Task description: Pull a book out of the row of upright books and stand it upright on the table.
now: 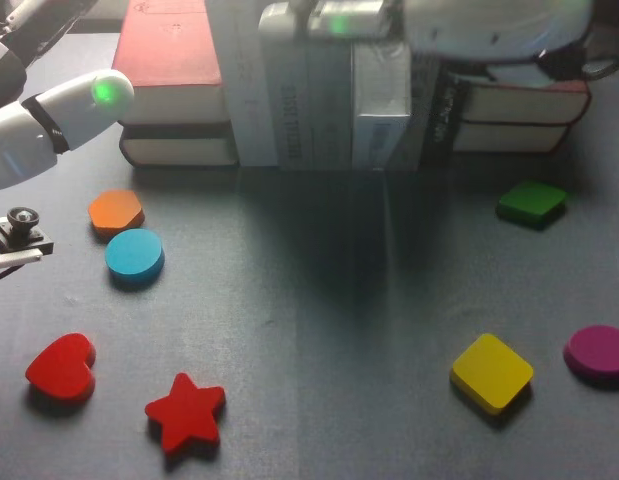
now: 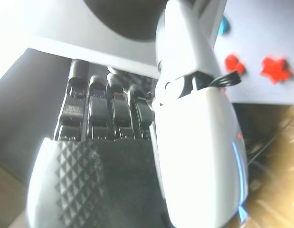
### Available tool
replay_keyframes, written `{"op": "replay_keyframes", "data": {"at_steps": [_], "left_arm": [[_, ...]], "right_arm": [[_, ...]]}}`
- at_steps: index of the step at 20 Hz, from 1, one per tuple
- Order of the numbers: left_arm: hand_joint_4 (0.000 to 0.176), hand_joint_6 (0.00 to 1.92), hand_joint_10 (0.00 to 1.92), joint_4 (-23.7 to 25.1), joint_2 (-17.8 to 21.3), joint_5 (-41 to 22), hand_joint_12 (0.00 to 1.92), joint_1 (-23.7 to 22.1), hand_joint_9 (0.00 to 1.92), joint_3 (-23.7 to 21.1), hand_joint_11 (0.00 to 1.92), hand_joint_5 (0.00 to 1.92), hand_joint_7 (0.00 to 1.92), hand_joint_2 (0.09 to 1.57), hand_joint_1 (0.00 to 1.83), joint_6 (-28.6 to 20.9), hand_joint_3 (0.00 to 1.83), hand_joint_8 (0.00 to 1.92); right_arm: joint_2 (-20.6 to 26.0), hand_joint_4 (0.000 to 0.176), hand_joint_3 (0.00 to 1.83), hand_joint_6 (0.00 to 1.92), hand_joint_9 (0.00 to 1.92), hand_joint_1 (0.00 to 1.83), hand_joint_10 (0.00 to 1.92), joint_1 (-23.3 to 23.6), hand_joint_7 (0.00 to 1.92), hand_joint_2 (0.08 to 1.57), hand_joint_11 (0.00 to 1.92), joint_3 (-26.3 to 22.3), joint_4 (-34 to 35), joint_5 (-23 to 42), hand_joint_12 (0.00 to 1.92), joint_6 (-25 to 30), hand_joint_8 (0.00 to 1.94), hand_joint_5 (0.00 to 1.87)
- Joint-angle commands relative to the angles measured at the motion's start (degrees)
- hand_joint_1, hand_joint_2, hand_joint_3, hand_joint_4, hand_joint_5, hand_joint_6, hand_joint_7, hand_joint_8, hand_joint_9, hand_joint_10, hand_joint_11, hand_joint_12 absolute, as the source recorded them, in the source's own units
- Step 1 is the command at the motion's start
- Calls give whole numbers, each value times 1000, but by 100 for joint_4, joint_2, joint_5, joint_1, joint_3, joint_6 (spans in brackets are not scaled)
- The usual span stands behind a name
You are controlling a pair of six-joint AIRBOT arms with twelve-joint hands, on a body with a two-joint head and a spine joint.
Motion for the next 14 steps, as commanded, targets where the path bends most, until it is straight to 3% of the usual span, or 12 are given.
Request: {"op": "replay_keyframes", "data": {"at_steps": [1, 2, 3, 4, 5, 6, 7, 9, 11, 12, 13, 14], "left_arm": [[62, 8, 0, -123, -35, -679, 0, -66, 0, 32, 0, 67, 0, 1370, 270, -43, 0, 0], [62, 6, 0, -122, -36, -680, 0, -70, 0, 32, 0, 67, 0, 1364, 294, -44, 0, 0], [62, 3, 0, -122, -36, -682, 0, -70, 0, 32, 0, 62, 0, 1360, 296, -48, 0, 0], [59, 1, 0, -122, -36, -684, 0, -69, 0, 33, 0, 58, 0, 1357, 279, -54, 0, 0], [59, 0, 0, -121, -36, -684, 0, -69, 0, 34, 0, 55, 0, 1353, 290, -57, 0, 0], [62, 0, 0, -118, -39, -682, 0, -79, 0, 35, 0, 53, 0, 1353, 292, -57, 0, 0], [78, 0, 0, -118, -39, -683, 0, -80, 0, 35, 0, 46, 0, 1351, 273, -57, 0, 0], [83, 1, 0, -119, -41, -683, 0, -78, 0, 37, 0, 47, 0, 1348, 268, -57, 0, 0], [90, 4, 0, -119, -41, -686, 0, -78, 0, 38, 0, 57, 0, 1342, 296, -57, 0, 0], [83, 2, 0, -120, -40, -691, 0, -78, 0, 39, 0, 55, 0, 1346, 279, -57, 0, 0], [75, 2, 0, -120, -39, -701, 6, -77, 0, 39, 12, 55, 0, 1352, 253, -57, 1, 0], [68, 0, 0, -120, -39, -703, 5, -77, 0, 39, 8, 51, 0, 1359, 245, -57, 4, 0]], "right_arm": [[-28, 0, 0, 101, 387, 1476, 106, 74, 392, 1046, 0, 51, -113, -115, 1082, 177, 43, 449], [-107, 0, 0, 153, 586, 1455, 190, 74, 630, 1022, 0, 95, -421, -116, 1353, 430, 113, 631], [-144, 0, 0, 195, 748, 1383, 318, 74, 892, 1093, 0, 119, -519, -118, 1541, 533, 854, 812], [-211, 0, 0, 743, 795, 1261, 844, 73, 984, 1105, 306, 178, -631, -119, 1708, 660, 1015, 964], [-249, 0, 0, 792, 816, 1353, 1241, 71, 1025, 1109, 500, 222, -683, -118, 1652, 749, 974, 1007], [-259, 0, 0, 833, 833, 1371, 1322, 66, 1001, 1110, 597, 230, -777, -115, 1596, 839, 958, 1024], [-258, 0, 7, 999, 841, 1367, 1364, 66, 898, 1134, 665, 226, -782, -115, 1613, 840, 1038, 954], [-269, 0, 3, 1178, 817, 1364, 1384, 80, 914, 1157, 518, 225, -769, -114, 1638, 840, 1074, 827], [-278, 0, 3, 1111, 820, 1366, 1394, 117, 922, 1168, 598, 213, -730, -57, 1667, 840, 1201, 761], [-273, 0, 6, 1180, 767, 1358, 1454, 133, 890, 1191, 556, 203, -696, 3, 1726, 840, 1277, 713], [-244, 0, 0, 1243, 788, 1360, 1419, 147, 919, 1186, 557, 174, -564, 120, 1693, 774, 1199, 698], [-191, 0, 0, 1227, 789, 1360, 1423, 159, 888, 1175, 549, 123, -397, 211, 1698, 621, 1144, 798]]}}
